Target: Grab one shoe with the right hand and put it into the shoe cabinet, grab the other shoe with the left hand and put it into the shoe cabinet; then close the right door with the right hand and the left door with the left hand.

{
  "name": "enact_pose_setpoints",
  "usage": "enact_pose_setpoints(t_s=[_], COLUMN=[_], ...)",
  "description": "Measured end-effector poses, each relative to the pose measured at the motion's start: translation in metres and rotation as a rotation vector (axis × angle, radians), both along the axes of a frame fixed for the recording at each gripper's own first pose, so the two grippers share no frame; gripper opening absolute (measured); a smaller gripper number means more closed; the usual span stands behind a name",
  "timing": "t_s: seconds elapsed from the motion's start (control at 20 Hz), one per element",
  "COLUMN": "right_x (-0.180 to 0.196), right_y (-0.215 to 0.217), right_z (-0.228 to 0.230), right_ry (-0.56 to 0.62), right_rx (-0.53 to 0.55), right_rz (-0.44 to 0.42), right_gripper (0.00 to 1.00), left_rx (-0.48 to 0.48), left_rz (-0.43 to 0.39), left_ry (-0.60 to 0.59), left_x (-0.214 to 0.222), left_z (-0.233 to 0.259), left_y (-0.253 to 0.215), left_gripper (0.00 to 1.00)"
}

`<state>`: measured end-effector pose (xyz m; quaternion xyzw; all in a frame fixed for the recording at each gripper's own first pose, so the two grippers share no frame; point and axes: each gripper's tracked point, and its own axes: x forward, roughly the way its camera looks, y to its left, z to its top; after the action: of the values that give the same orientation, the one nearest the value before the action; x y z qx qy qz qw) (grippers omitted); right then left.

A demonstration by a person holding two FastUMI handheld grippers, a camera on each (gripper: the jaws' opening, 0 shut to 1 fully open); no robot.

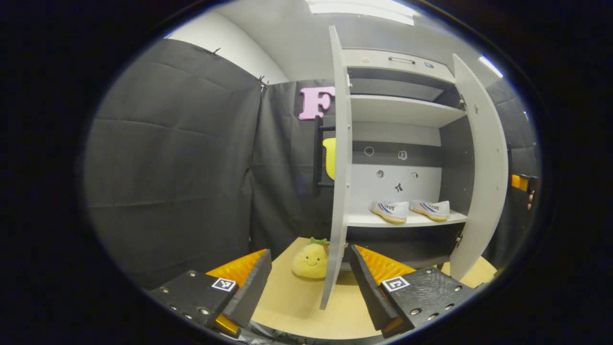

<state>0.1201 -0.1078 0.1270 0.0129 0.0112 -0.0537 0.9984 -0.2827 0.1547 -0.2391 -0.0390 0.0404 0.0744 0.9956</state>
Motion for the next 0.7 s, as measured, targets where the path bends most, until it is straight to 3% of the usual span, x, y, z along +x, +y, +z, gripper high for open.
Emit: enact_pose_setpoints(t_s=[0.1, 0.2, 0.25, 0.3, 0.35, 0.55, 0.6, 0.7], right_x=[0.004, 0.009, 0.011, 0.015, 0.018, 0.031, 0.034, 0.037], right_y=[0.008, 0.018, 0.024, 0.031, 0.038, 0.063, 0.067, 0.074], right_z=[-0.001, -0.002, -0.002, -0.001, -0.001, -0.002, -0.002, -0.004], right_ry=[0.002, 0.002, 0.003, 0.003, 0.003, 0.0, -0.002, 0.001], right_rx=[0.009, 0.014, 0.015, 0.015, 0.016, 0.012, 0.006, 0.005], right_rz=[0.018, 0.045, 0.059, 0.074, 0.091, 0.145, 0.15, 0.165], right_gripper=[0.93, 0.93, 0.93, 0.93, 0.93, 0.91, 0.96, 0.94], left_rx=[0.0, -0.003, -0.003, -0.002, 0.0, -0.002, -0.001, 0.005], left_rz=[0.013, 0.027, 0.036, 0.042, 0.052, 0.078, 0.083, 0.094], left_ry=[0.001, 0.003, 0.006, 0.008, 0.012, 0.01, 0.01, 0.007], left_x=[-0.002, -0.003, -0.005, -0.005, -0.005, -0.006, -0.005, -0.003], left_z=[-0.001, -0.001, -0.002, -0.002, -0.003, -0.001, 0.001, 0.004], left_y=[0.002, 0.004, 0.005, 0.006, 0.008, 0.028, 0.03, 0.037], left_gripper=[0.99, 0.93, 0.98, 0.94, 0.98, 0.94, 0.94, 0.94])
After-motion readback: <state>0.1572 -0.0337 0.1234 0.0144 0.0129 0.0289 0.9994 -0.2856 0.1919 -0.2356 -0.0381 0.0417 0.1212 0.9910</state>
